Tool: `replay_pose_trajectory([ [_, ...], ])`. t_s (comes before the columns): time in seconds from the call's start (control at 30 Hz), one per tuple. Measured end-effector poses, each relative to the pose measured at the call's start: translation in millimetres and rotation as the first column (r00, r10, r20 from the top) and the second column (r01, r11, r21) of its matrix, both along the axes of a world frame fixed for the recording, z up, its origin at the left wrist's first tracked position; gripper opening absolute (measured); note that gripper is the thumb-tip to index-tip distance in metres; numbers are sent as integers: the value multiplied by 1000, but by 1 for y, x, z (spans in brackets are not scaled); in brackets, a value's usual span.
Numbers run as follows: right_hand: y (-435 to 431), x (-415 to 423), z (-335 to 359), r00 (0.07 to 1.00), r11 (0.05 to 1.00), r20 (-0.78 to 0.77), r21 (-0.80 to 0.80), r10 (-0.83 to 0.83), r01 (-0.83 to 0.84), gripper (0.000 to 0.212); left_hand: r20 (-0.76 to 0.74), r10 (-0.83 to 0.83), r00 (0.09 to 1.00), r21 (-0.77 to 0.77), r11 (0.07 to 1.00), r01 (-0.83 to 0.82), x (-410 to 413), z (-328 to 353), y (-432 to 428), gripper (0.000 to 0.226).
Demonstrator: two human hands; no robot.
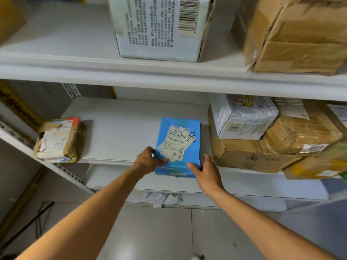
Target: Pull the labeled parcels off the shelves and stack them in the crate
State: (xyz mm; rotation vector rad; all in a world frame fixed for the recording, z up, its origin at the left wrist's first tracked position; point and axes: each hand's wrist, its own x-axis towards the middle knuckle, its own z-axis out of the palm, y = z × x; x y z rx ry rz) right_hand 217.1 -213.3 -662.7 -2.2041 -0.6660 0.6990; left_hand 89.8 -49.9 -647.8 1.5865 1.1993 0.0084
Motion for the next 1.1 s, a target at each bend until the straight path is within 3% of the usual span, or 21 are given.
replay_pose_trajectory([
  [0.13,14,-8,-5,998,998,23,-21,53,-52,34,53,-24,998,-47,999,27,-18,2,11,68],
  [0.23,19,-6,-2,991,1000,-132,12,6,-5,41,113,30,993,-27,999,-27,-21,-3,4,65],
  [0.3,18,-3,3,986,1000,-167,-6,23,-25,57,147,68,987,-10,998,-67,-25,-5,-7,59],
  [0.4,7,1,13,972,997,-223,-22,72,-79,97,210,113,971,-78,992,-98,-36,-2,-22,56],
  [0.47,-1,0,24,963,993,-246,-24,108,-118,108,226,115,967,-121,989,-89,-45,8,-28,57],
  [0.53,-5,-3,37,960,990,-245,-15,136,-144,101,249,130,960,-122,987,-102,-52,21,-31,60],
  [0.63,-2,-10,64,969,982,-164,57,185,-178,65,289,149,946,-58,989,-138,-58,50,-30,67],
  [0.73,3,-16,83,977,973,-119,172,175,-153,58,330,90,940,14,995,-100,-63,76,-22,90],
  [0.8,3,-20,94,981,965,-65,203,185,-168,58,331,52,942,46,996,-71,-66,89,-26,76],
  [0.93,3,-21,109,987,959,-39,248,153,-139,51,446,113,888,-45,994,-104,-69,101,-37,57],
  [1.0,2,-18,121,988,951,-70,286,139,-114,61,473,153,868,-72,988,-134,-70,104,-34,38],
  [1.1,1,-18,131,984,954,-90,274,151,-121,90,497,226,838,-110,974,-197,-74,106,-30,32],
])
